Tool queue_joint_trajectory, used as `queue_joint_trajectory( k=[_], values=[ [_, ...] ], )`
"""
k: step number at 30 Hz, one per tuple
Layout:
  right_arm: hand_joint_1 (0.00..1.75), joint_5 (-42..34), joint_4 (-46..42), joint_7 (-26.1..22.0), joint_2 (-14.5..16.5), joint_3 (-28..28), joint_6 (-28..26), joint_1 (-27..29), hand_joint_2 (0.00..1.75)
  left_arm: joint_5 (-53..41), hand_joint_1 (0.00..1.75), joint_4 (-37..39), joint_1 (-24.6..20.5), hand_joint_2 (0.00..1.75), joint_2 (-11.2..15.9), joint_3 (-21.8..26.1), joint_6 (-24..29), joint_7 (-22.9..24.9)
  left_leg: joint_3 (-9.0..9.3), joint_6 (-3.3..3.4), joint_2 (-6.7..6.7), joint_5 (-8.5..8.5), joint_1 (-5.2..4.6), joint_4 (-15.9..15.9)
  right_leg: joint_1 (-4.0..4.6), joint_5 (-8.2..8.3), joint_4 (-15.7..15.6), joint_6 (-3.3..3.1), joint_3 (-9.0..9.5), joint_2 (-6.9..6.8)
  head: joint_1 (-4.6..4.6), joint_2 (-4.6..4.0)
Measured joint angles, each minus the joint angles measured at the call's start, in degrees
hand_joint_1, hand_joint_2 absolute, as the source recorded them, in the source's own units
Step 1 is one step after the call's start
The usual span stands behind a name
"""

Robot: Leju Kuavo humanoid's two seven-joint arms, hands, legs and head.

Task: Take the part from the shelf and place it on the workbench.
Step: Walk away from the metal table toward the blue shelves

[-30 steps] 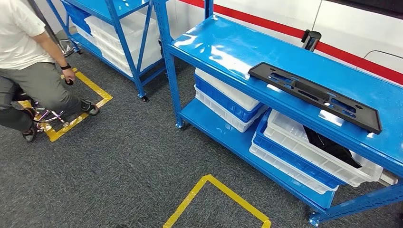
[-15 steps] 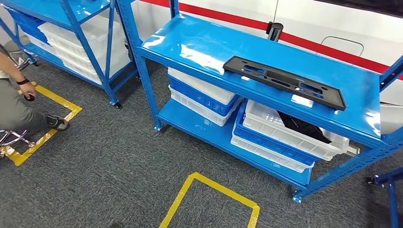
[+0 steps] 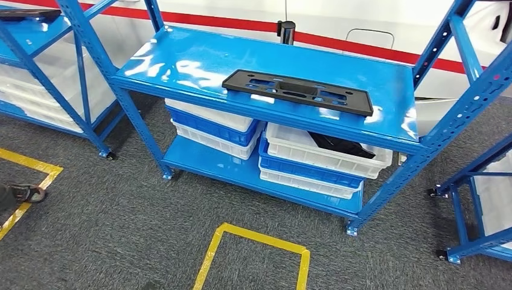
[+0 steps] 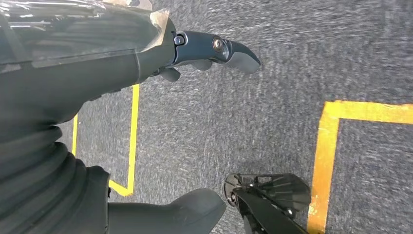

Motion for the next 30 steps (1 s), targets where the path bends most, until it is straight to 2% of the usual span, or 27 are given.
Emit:
queue_joint_trajectory(
  k=[1,2,4,5,6,7,8,9,10,12,13,14,15,16,18,19,20,21,22,23,25,26,27,28,29,30],
  values=[
    [0.0,0.0,0.0,0.0,0.0,0.0,0.0,0.1,0.0,0.0,0.0,0.0,0.0,1.75,0.0,0.0,0.0,0.0,0.66,0.16,-0.16,1.97,0.01,-2.1,0.05,-0.01,0.0,0.01,0.1,0.92,-0.01,0.0],
    [0.0,0.0,0.0,0.0,0.0,0.0,0.0,0.1,0.0,0.0,0.0,0.0,0.0,1.75,0.0,0.0,0.0,0.0,2.14,0.36,-0.79,4.5,0.04,-6.0,0.06,-0.01,0.1,0.03,0.18,1.8,-0.03,0.0],
    [0.0,-0.1,0.0,0.0,0.1,0.0,0.0,0.1,0.0,0.0,0.0,0.0,0.0,1.75,0.1,0.0,0.0,0.0,4.96,0.75,-3.36,7.95,0.16,-13.2,0.24,-0.04,0.3,0.26,0.0,3.39,0.01,0.0],
    [0.0,-0.1,0.0,0.0,0.1,0.0,0.0,0.1,0.0,0.0,0.0,0.0,0.0,1.75,0.1,0.0,0.0,0.0,5.59,0.88,-4.22,8.51,0.1,-15.0,0.33,-0.01,0.3,0.54,-0.28,3.99,0.03,0.0],
    [0.0,-0.1,0.0,-0.1,0.1,0.0,0.0,0.1,0.0,0.0,0.0,0.0,0.0,1.75,0.1,0.0,0.0,0.1,5.71,1.05,-4.48,8.48,-0.07,-15.5,0.35,0.08,0.3,0.93,-0.59,4.53,0.05,0.0],
    [0.0,-0.1,0.0,-0.1,0.1,0.0,0.0,0.2,0.0,0.0,0.0,0.1,0.0,1.75,0.1,0.0,0.0,0.1,5.75,1.29,-3.73,8.62,-0.29,-15.7,0.37,0.23,0.1,1.43,-0.99,5.09,0.01,0.0],
    [0.0,-0.1,0.0,-0.2,0.0,0.0,0.0,0.3,0.0,0.0,0.0,0.1,-0.1,1.75,0.0,0.0,0.0,0.1,5.89,1.72,-3.05,8.88,-0.33,-16.1,0.34,0.33,0.0,1.83,-1.19,5.09,0.03,0.0],
    [0.0,-0.2,0.0,-0.3,0.0,0.0,0.0,0.4,0.0,0.0,0.0,0.0,-0.1,1.75,0.0,0.0,0.0,0.1,6.09,2.23,-2.39,9.17,-0.3,-16.6,0.43,0.11,0.5,2.04,-1.52,4.24,0.06,0.0],
    [0.0,-0.2,0.0,-0.4,0.0,0.0,0.0,0.4,0.0,0.0,0.0,0.0,-0.2,1.75,-0.1,0.0,0.0,0.1,6.3,2.67,-1.58,9.44,-0.2,-17.0,0.54,-0.68,2.0,2.04,-2.38,2.73,0.19,0.0],
    [0.0,-0.2,0.0,-0.5,0.0,0.0,0.1,0.1,0.0,0.0,0.0,0.0,-0.2,1.75,-0.1,0.0,0.0,0.0,6.49,3.15,0.09,9.62,-0.22,-17.5,0.57,-3.68,8.5,1.72,-5.54,-0.61,0.42,0.0],
    [0.0,-0.2,0.0,-0.6,0.0,0.0,0.1,0.0,0.0,-0.1,0.0,0.1,-0.1,1.75,0.0,0.0,-0.1,0.0,6.47,3.19,1.0,9.59,-0.28,-17.5,0.45,-5.22,12.4,1.74,-7.52,-1.37,0.51,0.0],
    [0.0,-0.2,0.0,-0.6,0.0,0.0,0.1,0.0,0.0,-0.1,0.0,0.1,-0.1,1.75,0.0,0.0,-0.1,0.0,6.47,3.17,1.84,9.54,-0.33,-17.5,0.35,-6.09,15.2,1.97,-8.88,-1.64,0.5,0.0],
    [0.0,-0.2,0.0,-0.6,0.0,0.0,0.2,0.0,0.0,-0.1,0.0,0.1,-0.2,1.75,-0.1,0.0,-0.1,0.0,6.49,3.11,2.6,9.48,-0.34,-17.5,0.22,-6.09,16.0,2.39,-9.21,-1.78,0.5,0.0],
    [0.0,-0.3,0.0,-0.6,0.0,0.0,0.2,0.0,0.0,-0.2,0.0,0.1,-0.2,1.75,-0.1,0.0,-0.2,0.0,6.56,3.0,3.34,9.4,-0.31,-17.5,0.09,-5.26,14.5,2.93,-8.31,-2.05,0.54,0.0],
    [0.0,-0.3,0.0,-0.6,-0.1,0.0,0.1,0.0,0.0,-0.4,0.0,0.1,-0.3,1.75,-0.1,0.0,-0.4,-0.2,6.88,2.53,4.37,9.14,-0.3,-17.4,-0.21,-2.35,6.3,3.82,-3.76,-3.38,0.56,0.0],
    [0.0,-0.3,0.0,-0.7,-0.1,0.0,-0.2,-0.1,0.0,-0.5,0.0,0.1,-0.4,1.75,0.0,0.0,-0.5,-0.4,7.04,2.15,4.73,8.96,-0.4,-17.4,-0.13,-1.17,2.6,3.86,-1.58,-4.0,0.56,0.0],
    [0.0,-0.2,0.0,-0.7,-0.1,0.0,-0.7,-0.1,0.44,-0.6,0.0,0.1,-0.5,1.75,0.0,0.0,-0.7,-0.8,7.22,1.74,4.96,8.8,-0.54,-17.4,-0.06,-0.49,0.3,3.57,-0.24,-4.39,0.48,0.0],
    [0.0,0.0,0.0,-0.5,-0.1,0.0,-1.2,-0.1,0.87,-0.7,0.0,0.1,-0.8,1.75,0.0,0.0,-0.8,-1.2,7.4,1.36,5.17,8.68,-0.66,-17.4,0.1,-0.3,-0.5,3.1,0.22,-4.45,0.42,0.0],
    [0.0,0.2,0.0,-0.3,-0.1,0.0,-1.5,0.0,1.31,-0.7,0.0,0.1,-1.0,1.75,0.0,0.0,-1.0,-1.6,7.59,1.0,5.34,8.61,-0.68,-17.4,0.35,-0.28,-0.5,2.57,0.11,-4.22,0.33,0.0],
    [0.0,0.4,0.0,0.0,-0.1,0.1,-1.8,0.0,1.75,-0.8,0.0,0.1,-1.2,1.75,0.0,0.0,-1.2,-2.0,7.73,0.66,5.32,8.52,-0.54,-17.4,0.15,-0.27,-0.5,2.06,0.08,-4.0,0.28,0.0],
    [0.0,0.6,0.0,0.4,0.0,0.3,-2.0,0.0,1.75,-1.1,0.0,0.1,-1.3,1.75,0.0,0.0,-1.3,-2.5,7.19,0.09,3.69,7.15,-0.21,-15.8,-0.22,-0.17,-0.6,1.12,0.25,-3.6,0.09,0.0],
    [0.0,0.6,0.0,0.5,0.0,0.4,-2.0,-0.1,1.75,-1.1,0.0,0.1,-1.3,1.75,0.0,0.0,-1.3,-2.8,6.05,-0.08,2.43,5.53,-0.1,-13.3,-0.41,-0.06,-0.7,0.71,0.45,-3.39,-0.04,0.0],
    [0.0,0.6,0.0,0.5,0.0,0.5,-1.9,-0.1,1.75,-1.1,0.0,0.1,-1.2,1.75,0.0,0.0,-1.4,-3.1,4.32,-0.15,1.25,3.5,-0.08,-9.7,-0.29,-0.03,-0.7,0.44,0.44,-3.19,-0.16,0.0],
    [0.0,0.5,0.0,0.6,0.0,0.5,-1.8,-0.2,1.75,-1.2,0.0,0.1,-1.1,1.75,0.0,0.0,-1.5,-3.4,2.28,-0.16,0.6,1.62,-0.09,-5.6,-0.1,-0.05,-0.7,0.23,0.44,-2.98,-0.19,0.0],
    [0.0,0.5,0.0,0.6,0.0,0.5,-1.7,-0.2,1.75,-1.2,0.0,0.1,-1.0,1.75,0.0,0.0,-1.6,-3.6,0.46,-0.14,0.32,0.58,-0.11,-2.3,0.11,-0.09,-0.7,0.17,0.45,-2.71,-0.19,0.0],
    [0.0,0.5,0.0,0.7,0.0,0.6,-1.5,-0.2,1.75,-1.2,0.0,0.1,-0.9,1.75,0.1,0.0,-1.7,-3.6,-0.62,-0.05,0.24,0.68,-0.12,-0.7,0.28,-0.13,-0.7,0.12,0.5,-2.43,-0.18,0.0]
  ],
)
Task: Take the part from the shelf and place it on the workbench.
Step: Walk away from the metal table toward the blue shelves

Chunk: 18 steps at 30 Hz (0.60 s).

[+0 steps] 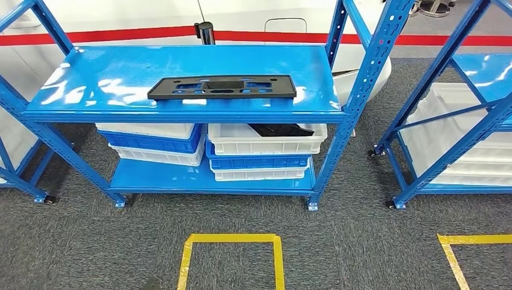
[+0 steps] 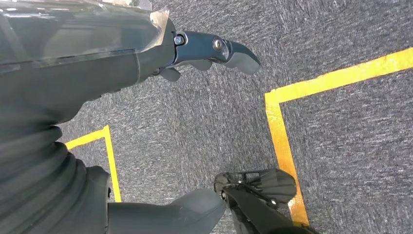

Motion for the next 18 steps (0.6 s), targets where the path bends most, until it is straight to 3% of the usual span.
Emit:
queue_joint_trajectory(
  k=[1,3,4,6,7,10,14,18],
  values=[
    [0.0,0.0,0.0,0.1,0.0,0.0,0.1,0.0,1.75,0.0,0.0,0.0,0.0,1.75,0.0,0.0,0.0,0.0,0.03,0.18,-0.01,1.34,-0.01,-0.8,0.14,-0.04,0.0,-0.04,0.1,0.29,-0.01,0.0],
    [0.0,-0.1,0.0,0.1,0.0,0.4,0.1,0.0,1.75,0.0,0.0,0.0,0.1,1.75,0.1,0.0,0.2,0.0,2.91,0.78,-0.15,5.87,-0.06,-8.0,0.28,-0.12,0.0,-0.06,0.39,0.8,-0.01,0.0],
    [0.0,-0.5,-0.1,0.0,0.0,1.0,0.0,0.0,1.31,0.1,0.0,0.0,0.2,1.75,0.2,-0.1,0.4,-0.1,4.52,1.1,-0.26,7.61,-0.19,-11.7,0.5,-0.18,0.1,0.0,0.46,0.99,0.03,0.0],
    [0.0,-2.1,-0.3,-0.3,-0.1,2.6,-0.3,0.1,0.44,0.7,0.0,0.0,0.5,1.75,0.4,-0.4,0.8,-0.1,6.09,1.37,-0.36,8.96,-0.49,-15.6,0.95,-0.41,0.2,0.1,0.2,1.2,0.08,0.0],
    [0.0,-3.3,-0.5,-0.4,-0.3,3.6,-0.3,0.2,0.0,1.4,0.0,0.0,0.7,1.31,0.5,-0.6,0.8,-0.2,6.1,1.26,-0.3,8.97,-0.68,-15.8,1.17,-0.52,0.3,0.14,-0.05,1.23,0.1,0.0],
    [0.0,-7.5,-0.8,-0.4,-0.7,6.9,-0.2,0.8,0.0,3.8,0.0,-0.1,1.5,0.0,0.7,-1.6,1.1,-0.2,6.11,1.42,-0.29,9.01,-1.22,-15.9,1.21,-0.65,0.3,0.28,-0.38,1.18,0.14,0.0],
    [0.0,-13.5,-1.4,-0.6,-1.0,11.6,0.5,1.9,0.0,7.1,0.0,-0.5,2.5,0.0,1.1,-3.5,1.1,-0.3,6.05,2.01,-0.29,9.01,-1.71,-15.8,0.96,-0.56,0.2,0.86,-0.01,1.16,0.13,0.0],
    [0.0,-19.5,-2.1,-0.7,-1.5,16.5,1.1,3.0,0.0,10.6,0.0,-1.1,3.5,0.0,1.4,-5.6,1.0,-0.4,6.01,2.14,-0.29,9.03,-1.81,-15.8,0.84,-0.48,0.1,1.04,0.13,1.17,0.14,0.0]
  ],
)
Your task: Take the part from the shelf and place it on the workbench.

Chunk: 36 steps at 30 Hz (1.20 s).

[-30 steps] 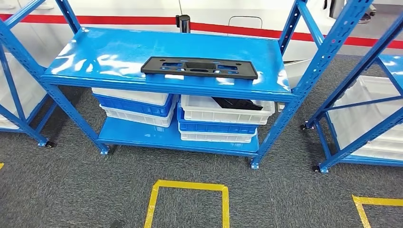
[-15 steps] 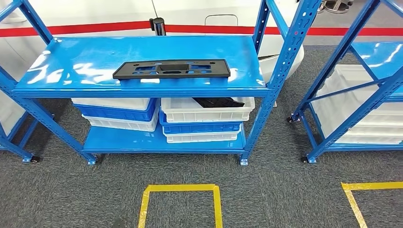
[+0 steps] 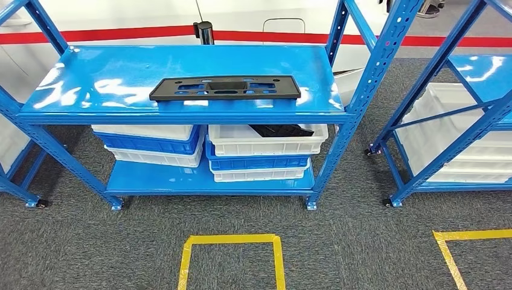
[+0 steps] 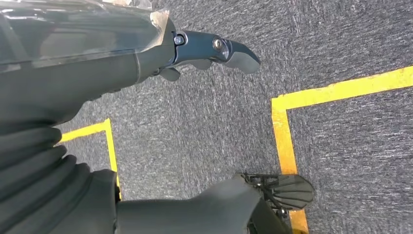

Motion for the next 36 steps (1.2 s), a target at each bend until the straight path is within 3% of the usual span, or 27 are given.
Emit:
queue_joint_trajectory(
  k=[15,19,20,21,24,25,31,33,35,36],
  values=[
    [0.0,-22.4,-2.9,-0.1,-1.5,18.9,2.4,4.3,0.0,13.0,0.0,-3.5,3.9,0.0,1.7,-8.6,-0.6,-0.5,0.03,0.09,0.02,-0.07,0.28,0.0,0.01,-0.02,0.0,0.0,-0.11,0.0,-0.02,0.0],
    [0.0,-28.4,-3.6,-0.2,-2.0,23.9,3.1,5.4,1.75,16.4,0.0,-4.4,4.8,0.0,2.0,-10.8,-0.7,-0.6,0.03,0.08,0.01,-0.06,0.32,0.0,0.04,-0.02,0.0,-0.01,-0.14,0.0,-0.02,0.0],
    [0.0,-29.9,-3.8,-0.2,-2.1,25.1,3.2,5.7,1.75,17.3,0.0,-4.7,5.1,0.0,2.2,-11.4,-0.7,-0.7,0.03,0.08,0.02,-0.07,0.32,0.0,0.05,-0.03,0.0,-0.01,-0.19,0.0,-0.02,0.0],
    [0.0,-31.4,-4.0,-0.2,-2.2,26.3,3.4,6.0,1.75,18.1,0.0,-4.9,5.4,0.44,2.3,-12.0,-0.7,-0.7,0.03,0.07,0.02,-0.07,0.32,0.0,0.05,-0.03,0.0,-0.02,-0.23,0.0,-0.02,0.0],
    [0.0,-36.0,-4.6,-0.3,-2.5,30.3,3.9,6.9,1.75,20.8,0.0,-5.7,6.3,0.44,2.6,-13.8,-0.9,-0.9,0.04,0.05,0.02,-0.09,0.32,0.0,0.06,-0.05,0.0,-0.04,-0.3,0.0,-0.02,0.0],
    [0.0,-37.6,-4.8,-0.3,-2.6,31.6,4.0,7.2,1.75,21.7,0.0,-6.0,6.5,0.0,2.7,-14.4,-0.9,-0.9,0.03,0.04,0.02,-0.09,0.32,0.0,0.06,-0.06,0.0,-0.04,-0.32,0.0,-0.02,0.0],
    [0.0,-46.7,-5.9,-0.5,-3.1,39.3,5.0,8.9,1.75,27.0,0.0,-7.4,8.0,0.0,3.4,-18.0,-1.1,-1.0,0.01,0.02,0.02,-0.13,0.32,0.0,0.05,-0.11,0.0,0.0,-0.49,0.0,-0.01,0.0],
    [0.0,-49.7,-6.3,-0.6,-3.3,41.7,5.3,9.5,1.75,28.7,0.0,-7.9,8.5,0.87,3.6,-19.1,-1.2,-1.0,0.01,0.01,0.01,-0.14,0.32,0.0,0.05,-0.14,0.0,0.05,-0.51,0.0,-0.01,0.0],
    [0.0,-52.6,-6.6,-0.6,-3.5,44.1,5.7,10.0,1.75,30.4,0.0,-8.4,9.0,0.87,3.8,-20.1,-1.3,-1.1,0.01,0.0,0.01,-0.15,0.32,0.0,0.04,-0.15,0.0,0.07,-0.51,0.0,-0.02,0.0],
    [0.0,-53.3,-6.7,-0.6,-3.5,44.6,5.8,10.1,1.75,30.8,0.0,-8.5,9.2,0.58,3.8,-20.4,-1.3,-1.1,0.01,0.0,0.01,-0.15,0.31,0.0,0.04,-0.16,0.0,0.07,-0.51,0.0,-0.01,0.0]
  ],
)
